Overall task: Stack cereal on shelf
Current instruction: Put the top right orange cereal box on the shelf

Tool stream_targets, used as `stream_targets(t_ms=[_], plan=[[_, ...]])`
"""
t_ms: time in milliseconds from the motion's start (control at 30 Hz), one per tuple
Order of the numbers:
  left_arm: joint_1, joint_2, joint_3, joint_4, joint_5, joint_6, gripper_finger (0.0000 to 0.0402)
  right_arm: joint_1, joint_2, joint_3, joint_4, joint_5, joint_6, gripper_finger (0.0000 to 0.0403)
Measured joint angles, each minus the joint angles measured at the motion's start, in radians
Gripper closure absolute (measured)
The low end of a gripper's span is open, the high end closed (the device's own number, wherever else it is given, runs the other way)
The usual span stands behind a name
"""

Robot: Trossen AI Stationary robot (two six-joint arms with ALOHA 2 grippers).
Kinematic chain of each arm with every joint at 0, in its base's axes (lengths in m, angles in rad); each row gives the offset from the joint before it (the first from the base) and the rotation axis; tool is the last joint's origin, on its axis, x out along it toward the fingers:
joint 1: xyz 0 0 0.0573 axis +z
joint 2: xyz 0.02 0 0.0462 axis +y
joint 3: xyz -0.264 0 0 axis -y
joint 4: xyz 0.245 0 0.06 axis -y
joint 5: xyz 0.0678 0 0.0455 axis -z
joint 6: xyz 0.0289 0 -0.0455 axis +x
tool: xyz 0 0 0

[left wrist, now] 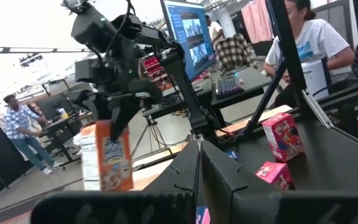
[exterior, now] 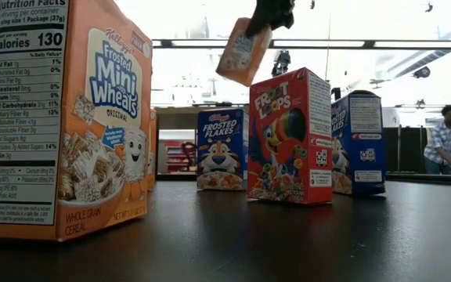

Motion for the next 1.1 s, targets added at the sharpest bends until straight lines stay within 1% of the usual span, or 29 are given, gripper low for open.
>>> stream_targets(t_ms=[233,467,733,1100], plan=[[0.000,0.001,-0.001,0.000,0.000,-0.010,0.0402,-0.011,0.131,0.155,-0.103,0.004,-0.021,0.0264],[0.000,0.002,-0.002,0.001,0.000,-0.022,0.0402,-0.013,0.228,0.224,-0.111,0.005,-0.067,0.0262],[0.000,0.006,-0.002,0.001,0.001,-0.027,0.0402,-0.029,0.251,0.236,-0.103,0.005,-0.064,0.0227],[0.000,0.006,-0.002,0.001,0.003,-0.027,0.0402,-0.045,0.251,0.235,-0.098,0.007,-0.045,0.0202]])
